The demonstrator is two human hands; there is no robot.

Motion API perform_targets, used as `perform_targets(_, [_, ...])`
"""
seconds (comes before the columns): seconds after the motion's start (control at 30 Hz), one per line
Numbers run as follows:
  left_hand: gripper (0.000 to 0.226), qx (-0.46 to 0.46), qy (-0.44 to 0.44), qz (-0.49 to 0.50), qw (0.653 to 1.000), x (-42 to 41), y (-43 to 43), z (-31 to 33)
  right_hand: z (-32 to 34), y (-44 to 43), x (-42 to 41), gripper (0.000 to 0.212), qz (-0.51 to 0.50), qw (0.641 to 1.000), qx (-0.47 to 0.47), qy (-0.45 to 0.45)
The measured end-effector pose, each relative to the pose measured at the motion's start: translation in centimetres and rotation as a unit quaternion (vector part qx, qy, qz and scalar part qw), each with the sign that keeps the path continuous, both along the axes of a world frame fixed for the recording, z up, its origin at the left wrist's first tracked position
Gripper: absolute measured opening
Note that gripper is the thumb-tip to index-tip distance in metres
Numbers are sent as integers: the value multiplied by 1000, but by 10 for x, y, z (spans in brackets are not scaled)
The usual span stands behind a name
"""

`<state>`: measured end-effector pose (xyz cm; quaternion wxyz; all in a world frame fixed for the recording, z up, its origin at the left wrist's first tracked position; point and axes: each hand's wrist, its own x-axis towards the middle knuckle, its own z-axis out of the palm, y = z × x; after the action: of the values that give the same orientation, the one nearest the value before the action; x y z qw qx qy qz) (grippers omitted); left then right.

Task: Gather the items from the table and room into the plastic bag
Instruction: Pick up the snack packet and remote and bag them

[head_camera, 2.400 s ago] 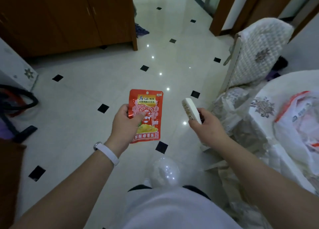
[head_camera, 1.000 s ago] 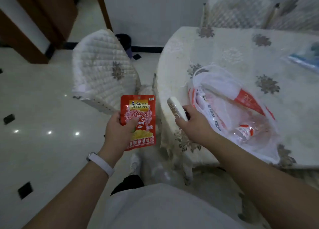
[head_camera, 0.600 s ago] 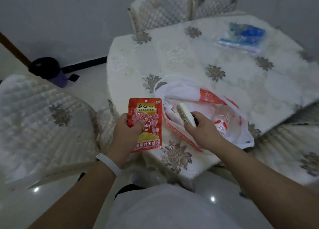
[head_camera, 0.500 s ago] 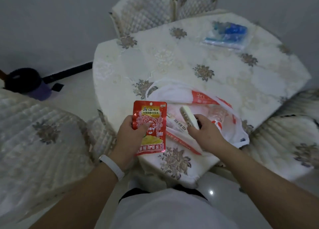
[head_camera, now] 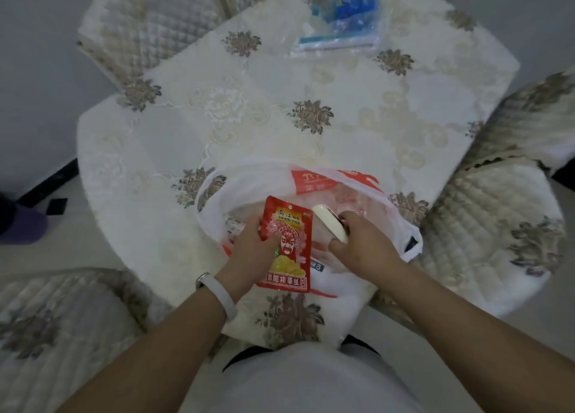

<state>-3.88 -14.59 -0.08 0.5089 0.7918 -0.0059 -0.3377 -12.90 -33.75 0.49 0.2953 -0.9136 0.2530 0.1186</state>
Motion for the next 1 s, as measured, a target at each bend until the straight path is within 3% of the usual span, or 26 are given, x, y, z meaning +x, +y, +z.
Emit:
perform_targets(0.23, [19, 57, 49, 10, 997, 12, -31, -15, -13, -27, 27, 54, 132, 984, -119, 0])
perform_targets(0.37, [19, 83, 6, 5, 997, 20, -37, -20, -18, -26, 43, 51, 171, 974, -145, -17])
perform_targets(0.5, [19, 54, -14, 42, 998, 33, -37, -21, -28, -13, 53, 49, 186, 972, -143, -16])
perform_targets(0.67, [24, 40, -46, 39, 997, 57, -31, -27, -36, 4, 72, 49, 132, 980, -148, -5])
perform_targets(0.8, [42, 26, -42, 28, 998, 69, -27, -38, -42, 16, 89, 60, 37, 991, -125, -19])
perform_targets(1.0, [37, 27, -42, -40, 998, 84, -30, -43, -61, 30, 94, 61, -60, 996, -63, -14])
